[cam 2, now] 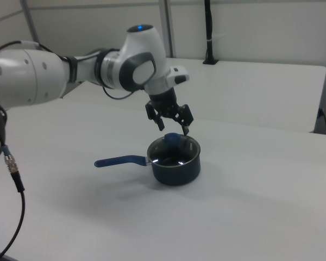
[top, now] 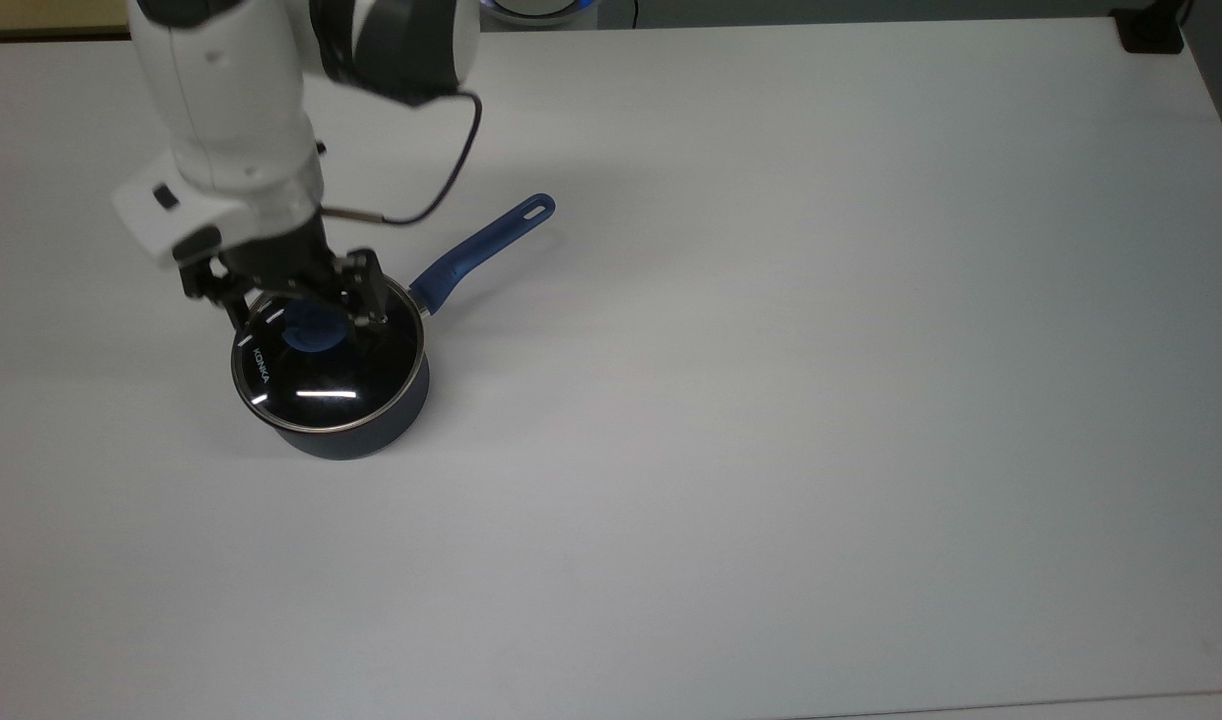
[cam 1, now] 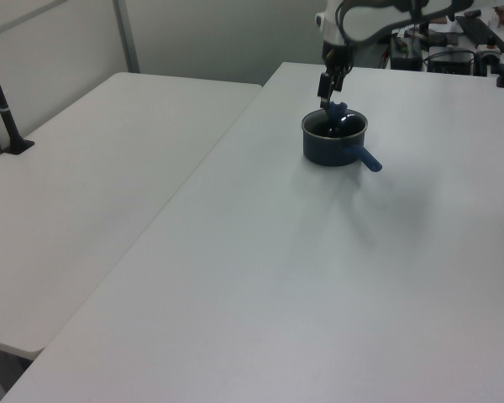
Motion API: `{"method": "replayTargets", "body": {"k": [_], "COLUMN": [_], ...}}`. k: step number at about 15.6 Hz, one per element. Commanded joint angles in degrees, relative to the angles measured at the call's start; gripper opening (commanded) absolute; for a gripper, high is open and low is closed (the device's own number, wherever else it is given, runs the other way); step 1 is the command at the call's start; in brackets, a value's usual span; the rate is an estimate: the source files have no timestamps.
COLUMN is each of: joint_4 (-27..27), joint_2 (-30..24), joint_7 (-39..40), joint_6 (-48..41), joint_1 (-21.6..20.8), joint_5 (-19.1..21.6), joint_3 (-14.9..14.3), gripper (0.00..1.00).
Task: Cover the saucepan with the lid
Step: 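Open the gripper and raise it off the lid knob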
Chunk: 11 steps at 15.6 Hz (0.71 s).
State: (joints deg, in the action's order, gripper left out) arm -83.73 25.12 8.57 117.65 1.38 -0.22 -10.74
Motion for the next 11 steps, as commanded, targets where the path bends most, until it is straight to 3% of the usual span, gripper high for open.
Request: {"method": "replayTargets", "body": {"k": [1,6,11], "joint_4": [-2.74,-8.02,-11.53], "joint_2": [-7.26,-16.92,-24.14], "joint_7": [1.01,0.57,-0.13], "joint_6": [-7.51,-16.56,-24.13], "joint_1": [-1.46,-5.68,-7.18], "joint_5": [0.84,-0.65,-0.66], "joint_3": [-1.03,-1.03,-0.24], "gripper": [1.00,1.00,1.00]}}
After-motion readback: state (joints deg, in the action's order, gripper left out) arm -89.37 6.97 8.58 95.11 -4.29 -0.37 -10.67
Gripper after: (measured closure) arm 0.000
